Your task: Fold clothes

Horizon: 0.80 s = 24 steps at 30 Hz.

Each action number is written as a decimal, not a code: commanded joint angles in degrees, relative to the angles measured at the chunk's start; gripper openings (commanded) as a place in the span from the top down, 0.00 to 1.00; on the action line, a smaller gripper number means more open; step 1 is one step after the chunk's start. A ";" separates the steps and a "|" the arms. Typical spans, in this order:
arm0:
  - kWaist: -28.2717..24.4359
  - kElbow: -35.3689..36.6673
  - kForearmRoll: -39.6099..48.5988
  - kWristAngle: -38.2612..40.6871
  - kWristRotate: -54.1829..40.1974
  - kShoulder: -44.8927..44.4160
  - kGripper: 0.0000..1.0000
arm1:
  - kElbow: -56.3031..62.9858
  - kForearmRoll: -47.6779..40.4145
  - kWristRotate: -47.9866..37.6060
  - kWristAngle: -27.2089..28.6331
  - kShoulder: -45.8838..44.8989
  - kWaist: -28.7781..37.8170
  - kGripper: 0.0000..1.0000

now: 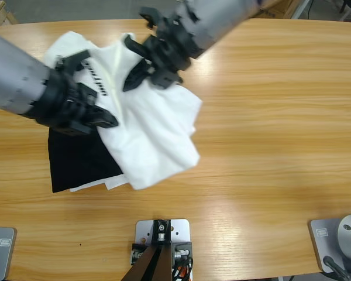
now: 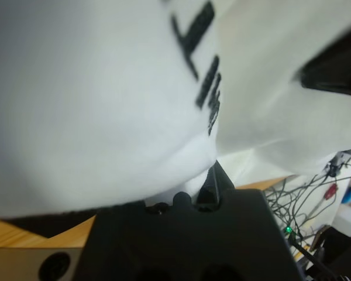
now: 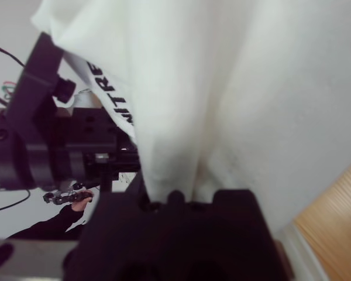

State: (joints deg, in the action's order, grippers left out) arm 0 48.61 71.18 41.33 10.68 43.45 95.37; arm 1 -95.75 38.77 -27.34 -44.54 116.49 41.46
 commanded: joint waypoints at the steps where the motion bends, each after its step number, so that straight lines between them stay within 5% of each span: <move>1: -4.79 -6.05 -0.46 0.75 -1.79 -6.21 1.00 | -8.84 5.59 -0.96 1.05 6.69 3.01 1.00; 10: -8.10 -16.67 -0.28 3.37 -2.32 -13.72 1.00 | -12.13 7.60 -1.59 1.29 10.09 5.21 1.00; 24: -12.84 -18.62 -1.51 4.65 -5.57 -11.86 1.00 | -24.94 10.80 -1.40 1.12 19.98 6.88 1.00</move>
State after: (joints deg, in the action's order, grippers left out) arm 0 37.26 55.07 40.55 14.29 39.19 82.14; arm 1 -116.43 47.97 -28.31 -44.04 129.72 47.88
